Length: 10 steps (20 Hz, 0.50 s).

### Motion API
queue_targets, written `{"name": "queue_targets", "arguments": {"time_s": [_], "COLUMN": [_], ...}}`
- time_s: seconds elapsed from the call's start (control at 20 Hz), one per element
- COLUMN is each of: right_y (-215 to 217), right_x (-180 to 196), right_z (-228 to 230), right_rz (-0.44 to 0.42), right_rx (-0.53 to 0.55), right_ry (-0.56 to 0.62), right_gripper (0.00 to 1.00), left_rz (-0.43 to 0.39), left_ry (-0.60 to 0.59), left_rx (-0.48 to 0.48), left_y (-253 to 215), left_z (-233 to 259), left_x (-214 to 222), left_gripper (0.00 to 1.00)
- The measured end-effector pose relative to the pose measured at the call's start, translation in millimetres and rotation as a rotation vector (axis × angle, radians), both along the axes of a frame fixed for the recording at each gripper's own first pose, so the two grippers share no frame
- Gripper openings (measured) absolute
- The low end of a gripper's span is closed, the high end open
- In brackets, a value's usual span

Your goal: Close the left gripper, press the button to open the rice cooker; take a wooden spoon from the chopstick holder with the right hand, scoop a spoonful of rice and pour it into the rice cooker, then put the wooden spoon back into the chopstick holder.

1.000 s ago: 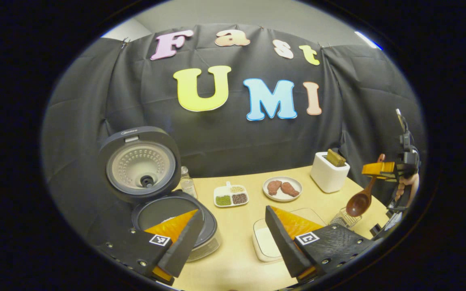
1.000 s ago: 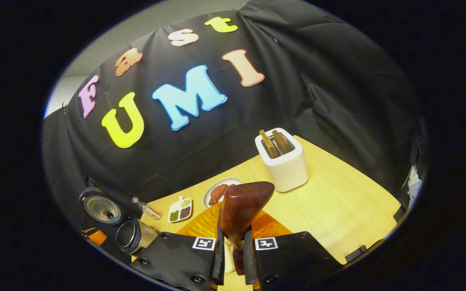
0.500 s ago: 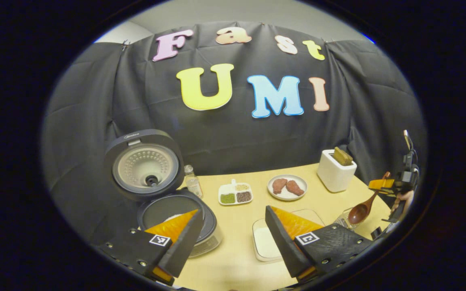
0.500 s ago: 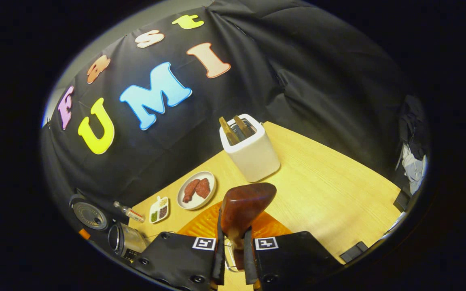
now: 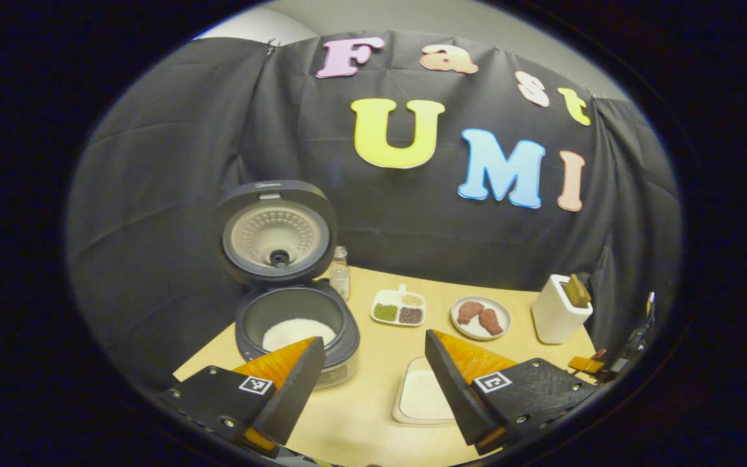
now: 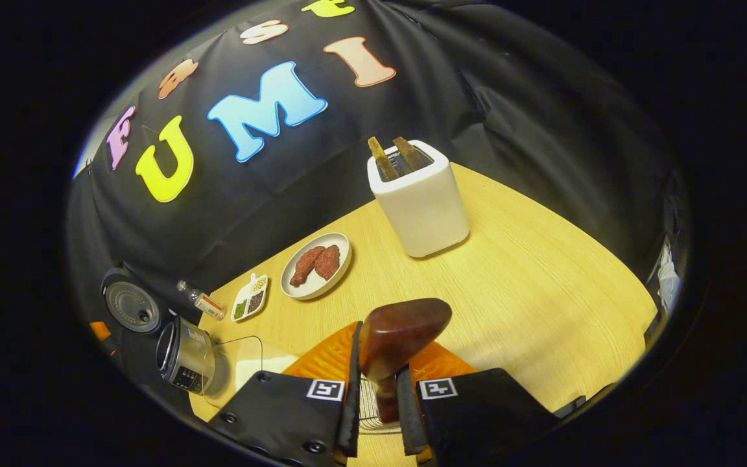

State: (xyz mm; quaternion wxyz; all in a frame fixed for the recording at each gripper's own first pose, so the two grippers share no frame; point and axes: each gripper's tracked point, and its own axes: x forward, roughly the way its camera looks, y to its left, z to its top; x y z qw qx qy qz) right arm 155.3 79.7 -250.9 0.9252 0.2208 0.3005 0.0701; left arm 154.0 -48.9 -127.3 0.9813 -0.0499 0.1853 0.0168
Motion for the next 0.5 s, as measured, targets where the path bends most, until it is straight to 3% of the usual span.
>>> {"name": "queue_targets", "arguments": {"time_s": [0.1, 0.15, 0.2, 0.25, 0.3, 0.4, 0.5], "right_y": [-7, -8, -12, -17, -21, -27, -28], "right_x": [-3, -8, -7, -10, -13, -20, -28], "right_z": [2, 7, 8, 9, 9, 13, 15], "right_rz": [-0.006, -0.006, -0.01, -0.014, -0.02, -0.046, -0.069], "right_rx": [0.003, 0.005, -0.004, -0.02, -0.035, -0.045, -0.06], "right_ry": [0.006, 0.002, -0.005, -0.005, 0.0, 0.008, 0.025], "right_gripper": [0.32, 0.47, 0.54, 0.72, 0.83, 0.96, 0.98], "left_rz": [0.041, 0.059, 0.076, 0.09, 0.099, 0.106, 0.11], "left_ry": [-0.024, -0.037, -0.052, -0.067, -0.086, -0.129, -0.17], "left_rx": [0.029, 0.044, 0.051, 0.048, 0.04, 0.036, 0.06], "left_y": [23, 35, 46, 55, 63, 79, 97], "left_z": [8, 12, 18, 25, 33, 48, 64], "left_x": [1, 3, 6, 8, 12, 20, 31], "left_gripper": [0.96, 0.96, 0.96, 0.96, 0.96, 0.96, 0.96]}}
